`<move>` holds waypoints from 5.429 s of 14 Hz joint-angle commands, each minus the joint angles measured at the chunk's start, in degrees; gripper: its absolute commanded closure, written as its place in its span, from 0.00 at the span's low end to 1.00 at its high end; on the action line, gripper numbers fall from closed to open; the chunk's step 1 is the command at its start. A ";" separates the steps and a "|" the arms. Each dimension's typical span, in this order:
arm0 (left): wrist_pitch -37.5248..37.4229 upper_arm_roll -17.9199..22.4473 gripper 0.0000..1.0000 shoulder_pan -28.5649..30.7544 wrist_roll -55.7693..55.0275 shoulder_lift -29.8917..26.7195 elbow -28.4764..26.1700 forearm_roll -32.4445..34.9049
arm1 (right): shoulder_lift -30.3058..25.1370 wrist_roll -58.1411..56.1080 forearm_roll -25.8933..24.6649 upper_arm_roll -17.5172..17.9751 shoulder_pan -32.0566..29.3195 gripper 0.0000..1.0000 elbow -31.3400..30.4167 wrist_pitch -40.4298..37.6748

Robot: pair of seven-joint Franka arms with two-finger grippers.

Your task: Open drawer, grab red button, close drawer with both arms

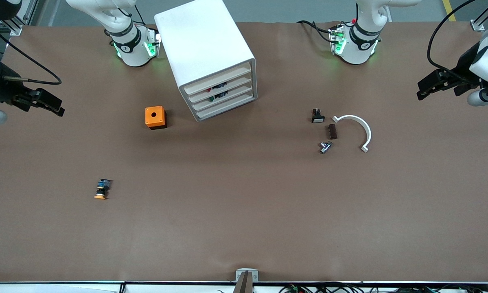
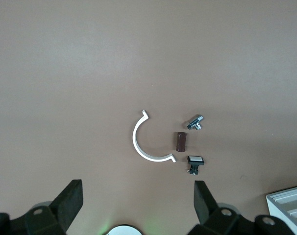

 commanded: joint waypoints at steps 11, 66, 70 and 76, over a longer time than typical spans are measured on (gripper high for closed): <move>0.96 -3.44 0.00 -1.28 -6.00 15.67 3.49 -0.43 | -1.32 0.13 -0.82 0.35 -0.29 0.00 -0.99 0.10; 2.27 0.32 0.99 -24.84 -114.15 52.51 11.93 -62.92 | 2.71 27.95 3.57 0.70 8.84 0.00 -0.64 -0.09; 2.36 0.33 0.68 -21.94 -111.93 52.86 11.67 -63.10 | 6.31 43.60 4.63 0.70 16.74 0.00 -0.81 5.10; 1.92 0.85 0.06 -17.55 -109.93 51.28 14.29 -61.96 | 12.29 61.71 8.32 0.70 27.65 0.00 -1.25 14.32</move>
